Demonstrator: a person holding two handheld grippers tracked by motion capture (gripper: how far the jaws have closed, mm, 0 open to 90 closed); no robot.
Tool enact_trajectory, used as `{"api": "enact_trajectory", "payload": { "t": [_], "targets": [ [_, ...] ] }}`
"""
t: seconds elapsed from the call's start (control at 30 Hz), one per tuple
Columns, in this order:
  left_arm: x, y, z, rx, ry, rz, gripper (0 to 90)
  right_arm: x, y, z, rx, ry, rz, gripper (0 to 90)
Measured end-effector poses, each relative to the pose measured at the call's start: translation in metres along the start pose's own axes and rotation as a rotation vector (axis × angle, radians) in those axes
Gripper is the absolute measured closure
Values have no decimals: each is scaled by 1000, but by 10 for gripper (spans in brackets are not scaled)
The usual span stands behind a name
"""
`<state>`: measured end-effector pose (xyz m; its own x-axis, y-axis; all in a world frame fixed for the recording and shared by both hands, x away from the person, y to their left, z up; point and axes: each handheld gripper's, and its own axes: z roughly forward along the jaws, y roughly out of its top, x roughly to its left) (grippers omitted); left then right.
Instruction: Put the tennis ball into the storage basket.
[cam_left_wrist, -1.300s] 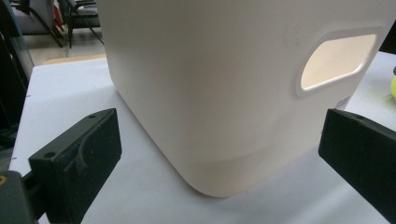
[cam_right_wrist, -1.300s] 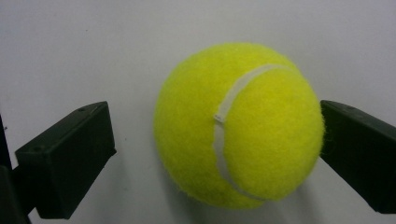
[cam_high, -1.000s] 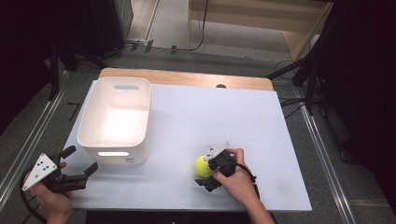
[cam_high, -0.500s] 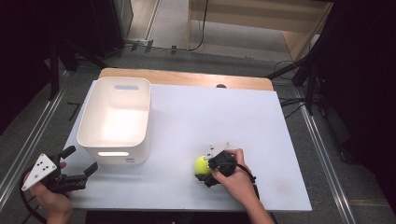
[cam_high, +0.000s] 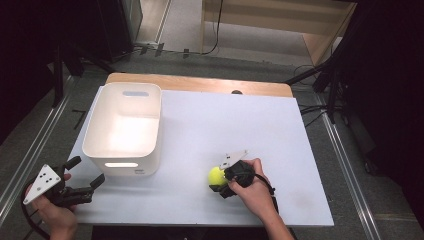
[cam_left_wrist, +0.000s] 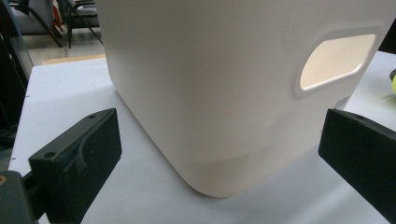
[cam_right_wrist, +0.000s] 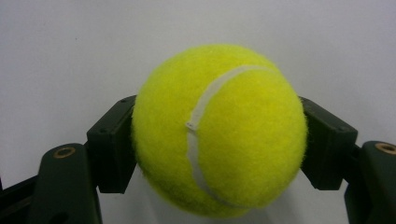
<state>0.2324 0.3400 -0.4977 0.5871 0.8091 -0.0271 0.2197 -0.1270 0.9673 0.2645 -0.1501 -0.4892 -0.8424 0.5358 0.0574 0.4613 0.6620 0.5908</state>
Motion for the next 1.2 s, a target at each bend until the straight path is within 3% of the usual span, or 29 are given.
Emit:
{"api": "enact_trajectory", "payload": {
  "t": [0.23,1.2],
  "targets": [
    [0,0,0,-1,-4,-1,0,-1,7,-3,-12,6,-21,235],
    [0,0,0,-2,-5,-3,0,-3,31,-7,-33,38,-34,238]
  ]
}}
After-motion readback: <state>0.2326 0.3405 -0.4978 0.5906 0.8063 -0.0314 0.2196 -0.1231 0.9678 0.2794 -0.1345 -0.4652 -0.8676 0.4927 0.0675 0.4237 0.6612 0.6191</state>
